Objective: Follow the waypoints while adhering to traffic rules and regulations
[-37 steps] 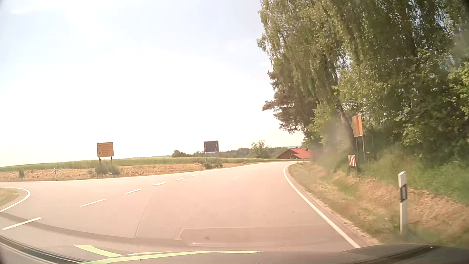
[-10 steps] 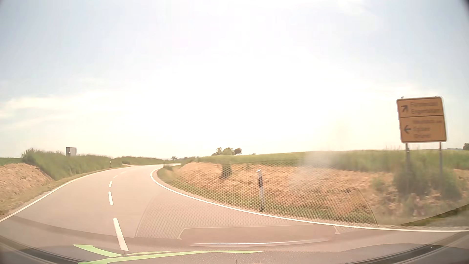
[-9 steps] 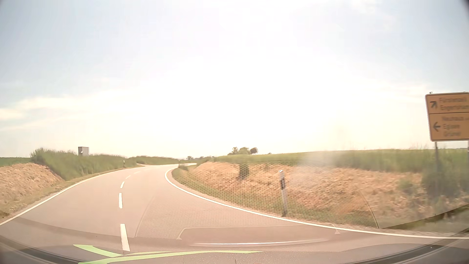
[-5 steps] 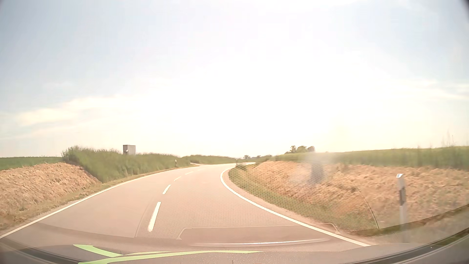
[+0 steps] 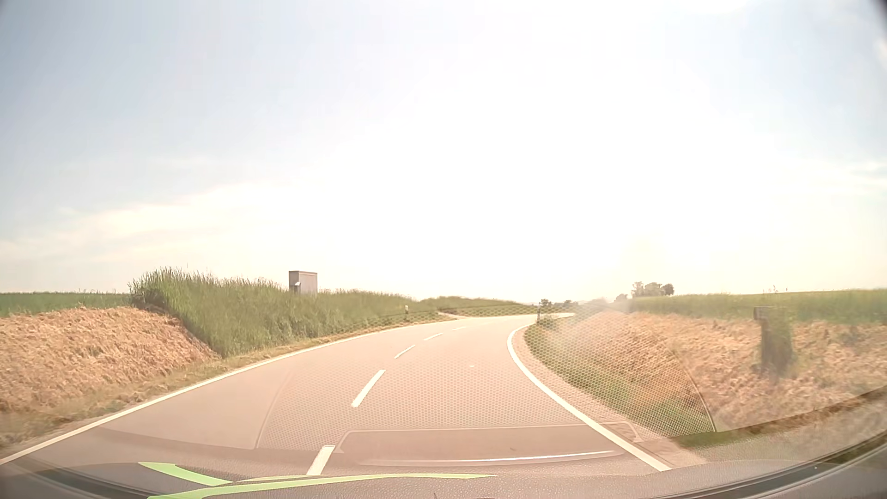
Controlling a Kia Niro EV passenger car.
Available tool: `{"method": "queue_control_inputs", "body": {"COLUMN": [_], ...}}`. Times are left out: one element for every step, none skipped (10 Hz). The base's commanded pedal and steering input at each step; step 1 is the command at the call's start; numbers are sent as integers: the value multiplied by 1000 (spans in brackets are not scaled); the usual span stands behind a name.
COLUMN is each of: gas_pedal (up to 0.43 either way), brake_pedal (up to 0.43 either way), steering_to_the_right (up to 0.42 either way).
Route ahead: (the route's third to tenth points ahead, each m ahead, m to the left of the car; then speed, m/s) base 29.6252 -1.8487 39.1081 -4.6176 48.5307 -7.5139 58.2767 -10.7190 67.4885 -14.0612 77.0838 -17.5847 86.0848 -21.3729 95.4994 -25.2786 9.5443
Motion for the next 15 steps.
{"method": "queue_control_inputs", "body": {"gas_pedal": [421,421,441,449,461,461,461,461,461,469,469,469,469,469,469], "brake_pedal": [0,0,0,0,0,0,0,0,0,0,0,0,0,0,0], "steering_to_the_right": [-16,-2,1,2,7,13,20,27,30,34,40,45,53,61,65]}}
